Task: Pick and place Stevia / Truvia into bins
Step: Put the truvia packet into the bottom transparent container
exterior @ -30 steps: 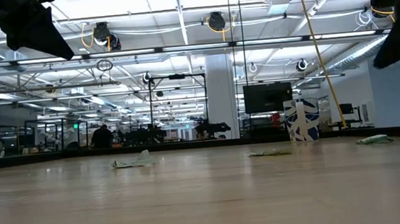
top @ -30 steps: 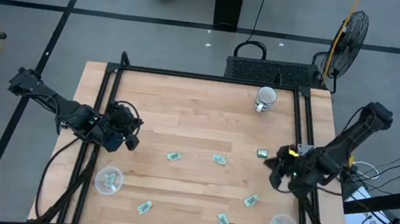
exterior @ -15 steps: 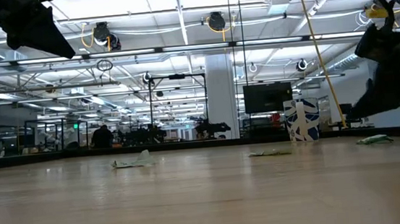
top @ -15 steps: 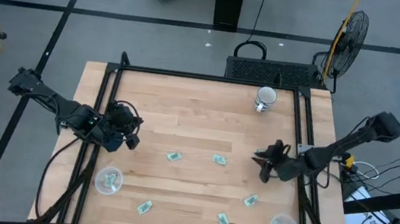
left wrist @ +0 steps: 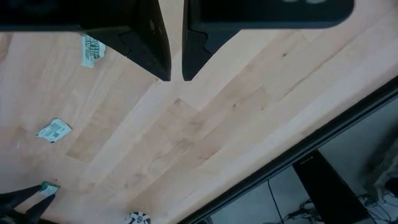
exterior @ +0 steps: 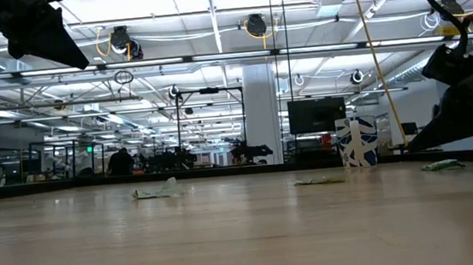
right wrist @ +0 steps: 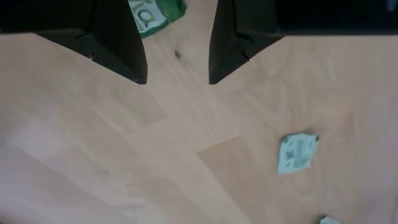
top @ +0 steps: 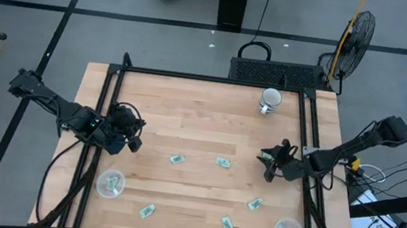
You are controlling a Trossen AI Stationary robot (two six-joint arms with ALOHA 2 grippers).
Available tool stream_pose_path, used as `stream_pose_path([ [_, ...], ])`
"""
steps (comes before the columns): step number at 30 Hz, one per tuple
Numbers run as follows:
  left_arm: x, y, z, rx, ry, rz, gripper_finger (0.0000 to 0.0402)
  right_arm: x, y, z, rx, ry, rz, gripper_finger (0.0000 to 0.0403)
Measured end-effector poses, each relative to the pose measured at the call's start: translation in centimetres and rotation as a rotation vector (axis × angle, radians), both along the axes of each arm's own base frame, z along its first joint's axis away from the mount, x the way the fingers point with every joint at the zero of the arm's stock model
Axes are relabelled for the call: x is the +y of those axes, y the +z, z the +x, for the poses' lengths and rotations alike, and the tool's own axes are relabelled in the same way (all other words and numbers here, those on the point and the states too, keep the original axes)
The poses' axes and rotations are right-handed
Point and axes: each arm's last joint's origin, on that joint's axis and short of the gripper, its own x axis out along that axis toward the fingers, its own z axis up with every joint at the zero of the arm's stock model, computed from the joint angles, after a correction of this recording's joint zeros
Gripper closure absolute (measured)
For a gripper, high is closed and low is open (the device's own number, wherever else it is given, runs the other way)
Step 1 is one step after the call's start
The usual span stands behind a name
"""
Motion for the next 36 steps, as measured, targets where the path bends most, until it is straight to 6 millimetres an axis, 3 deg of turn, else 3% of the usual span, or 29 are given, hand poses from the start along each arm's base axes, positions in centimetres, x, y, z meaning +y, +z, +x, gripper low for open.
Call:
stream_pose_path([
  [8,0.1,0.0,0.0,-0.004,0.01,0.006,0.0355,0.5,1.4,1.1,-0.171,0.011,0.072,0.0236],
  [12,0.3,0.1,0.1,-0.01,0.023,0.003,0.0355,1.1,4.2,2.5,-0.364,-0.025,0.164,0.0238],
  [16,0.4,0.1,0.3,-0.028,0.033,-0.004,0.0355,1.6,6.5,3.6,-0.413,0.011,0.179,0.0238],
  [22,0.4,0.2,0.4,-0.037,0.03,-0.003,0.0355,2.9,11.6,6.1,-0.398,0.112,0.034,0.0238],
  [32,0.4,0.2,0.4,-0.034,0.026,-0.004,0.0355,4.7,24.8,10.6,-0.29,0.185,-0.235,0.0238],
  [36,0.4,0.2,0.4,-0.032,0.024,-0.008,0.0355,4.7,26.5,13.2,-0.166,0.136,-0.3,0.0238],
])
